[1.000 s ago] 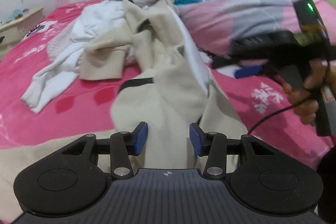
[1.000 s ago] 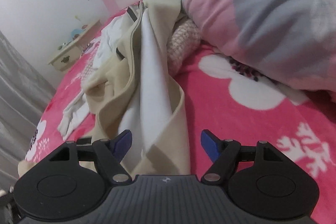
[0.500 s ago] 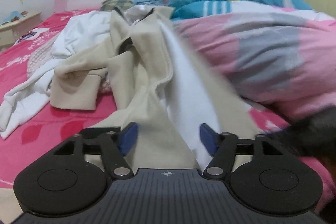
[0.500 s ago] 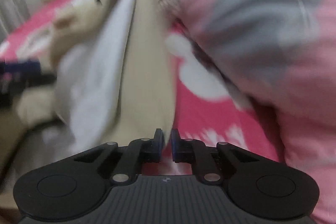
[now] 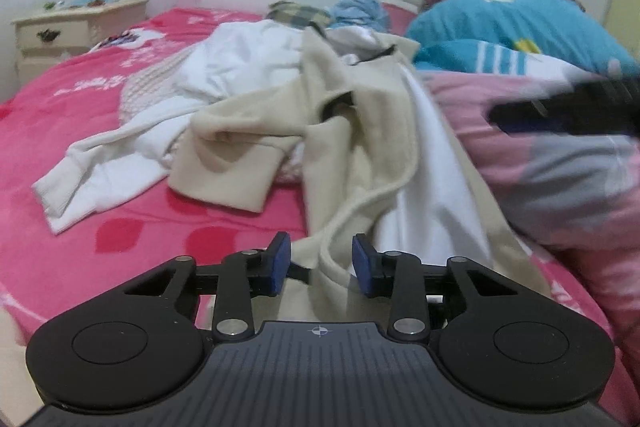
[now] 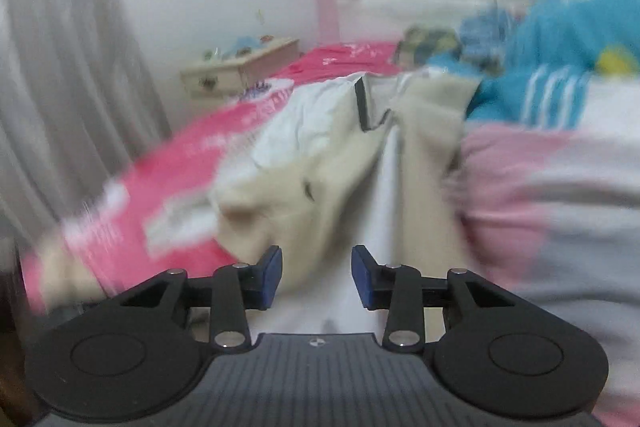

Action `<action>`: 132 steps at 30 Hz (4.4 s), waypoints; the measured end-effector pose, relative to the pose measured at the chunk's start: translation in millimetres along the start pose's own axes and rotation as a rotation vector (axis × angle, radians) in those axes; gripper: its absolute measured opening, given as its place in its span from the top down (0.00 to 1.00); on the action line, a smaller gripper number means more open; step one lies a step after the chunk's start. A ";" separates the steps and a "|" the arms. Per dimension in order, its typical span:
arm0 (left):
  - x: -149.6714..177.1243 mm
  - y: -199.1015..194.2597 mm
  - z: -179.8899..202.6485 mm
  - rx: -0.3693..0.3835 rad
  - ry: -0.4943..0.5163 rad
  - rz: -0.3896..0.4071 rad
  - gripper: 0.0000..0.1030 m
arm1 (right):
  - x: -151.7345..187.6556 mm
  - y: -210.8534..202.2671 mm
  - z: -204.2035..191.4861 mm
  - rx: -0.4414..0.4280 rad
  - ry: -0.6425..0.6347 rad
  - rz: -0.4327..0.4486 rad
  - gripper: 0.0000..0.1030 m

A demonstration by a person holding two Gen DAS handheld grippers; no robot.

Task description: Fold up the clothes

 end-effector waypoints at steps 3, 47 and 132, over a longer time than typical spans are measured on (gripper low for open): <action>5.9 5.3 -1.3 -0.001 0.013 -0.029 0.65 | -14.3 43.6 24.8 0.038 0.150 -0.051 0.59; 41.8 -21.4 6.0 0.029 0.261 -0.016 0.44 | -33.6 147.3 17.5 -0.039 0.394 -0.133 0.84; -110.0 14.0 -146.6 -0.174 -0.350 -0.064 0.55 | 21.5 88.9 95.8 -0.110 0.707 0.129 0.37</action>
Point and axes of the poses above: each gripper's, at about its wrist camera, not at the fingertips, and y roughly the way its jaws point, z to its right, x to its underside, the point moved 10 cm from there along y, roughly the way its jaws point, and after that the axes turned 11 degrees about -y, right-handed, at the moved point
